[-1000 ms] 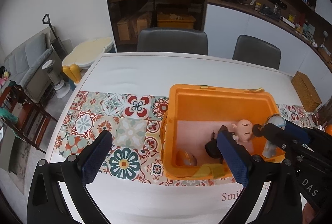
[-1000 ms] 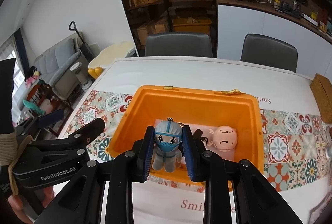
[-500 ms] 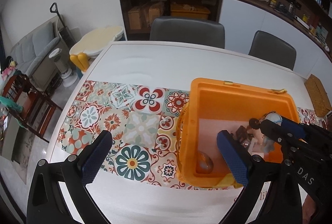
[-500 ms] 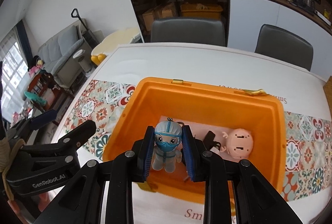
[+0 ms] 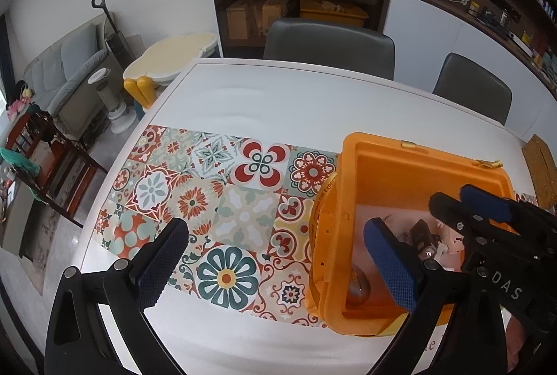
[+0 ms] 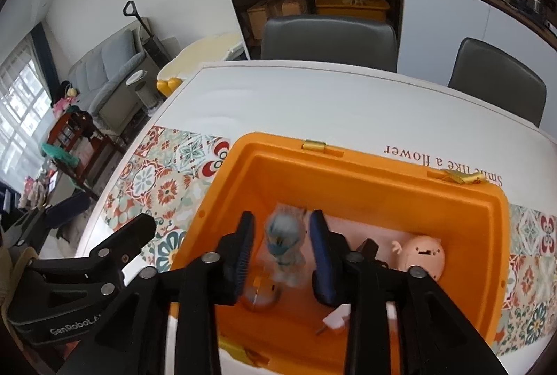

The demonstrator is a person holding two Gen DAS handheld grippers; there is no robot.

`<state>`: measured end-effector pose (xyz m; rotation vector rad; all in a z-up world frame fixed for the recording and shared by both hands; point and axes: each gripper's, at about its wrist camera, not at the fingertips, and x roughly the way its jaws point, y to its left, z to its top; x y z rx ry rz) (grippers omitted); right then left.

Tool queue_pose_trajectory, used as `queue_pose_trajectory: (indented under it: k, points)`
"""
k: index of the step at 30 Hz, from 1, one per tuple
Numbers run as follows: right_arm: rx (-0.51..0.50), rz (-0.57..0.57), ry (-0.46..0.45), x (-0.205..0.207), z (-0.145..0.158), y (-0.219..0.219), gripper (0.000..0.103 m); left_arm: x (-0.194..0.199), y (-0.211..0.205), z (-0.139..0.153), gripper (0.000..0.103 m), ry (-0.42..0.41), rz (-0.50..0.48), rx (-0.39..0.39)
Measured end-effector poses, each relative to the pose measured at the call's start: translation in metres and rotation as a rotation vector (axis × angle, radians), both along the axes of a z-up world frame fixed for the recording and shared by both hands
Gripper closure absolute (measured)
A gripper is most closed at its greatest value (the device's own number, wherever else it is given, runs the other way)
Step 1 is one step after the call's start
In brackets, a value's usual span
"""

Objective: Organize rigid objects

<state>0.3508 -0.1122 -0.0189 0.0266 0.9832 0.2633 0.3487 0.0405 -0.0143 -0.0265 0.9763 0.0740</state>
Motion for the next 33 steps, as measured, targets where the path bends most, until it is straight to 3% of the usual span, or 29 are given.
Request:
queue_pose_trajectory:
  k: [9, 16, 22, 27, 33]
  points:
    - [-0.017, -0.078, 0.001, -0.019, 0.009, -0.016, 0.057, -0.01, 0.0, 0.003, 0.0, -0.011, -0.002, -0.014]
    - [-0.046, -0.128, -0.037, -0.052, 0.025, -0.024, 0.046, -0.032, -0.01, 0.01, 0.0, -0.03, -0.039, -0.008]
    - [-0.073, -0.181, -0.079, -0.084, 0.041, -0.032, 0.028, -0.054, -0.016, 0.02, 0.0, -0.05, -0.06, -0.007]
    - [-0.077, -0.223, -0.09, -0.108, 0.051, -0.042, 0.021, -0.074, -0.021, 0.028, 0.0, -0.069, -0.086, -0.006]
    - [-0.069, -0.258, -0.08, -0.138, 0.051, -0.052, 0.02, -0.097, -0.029, 0.031, 0.0, -0.068, -0.119, -0.01]
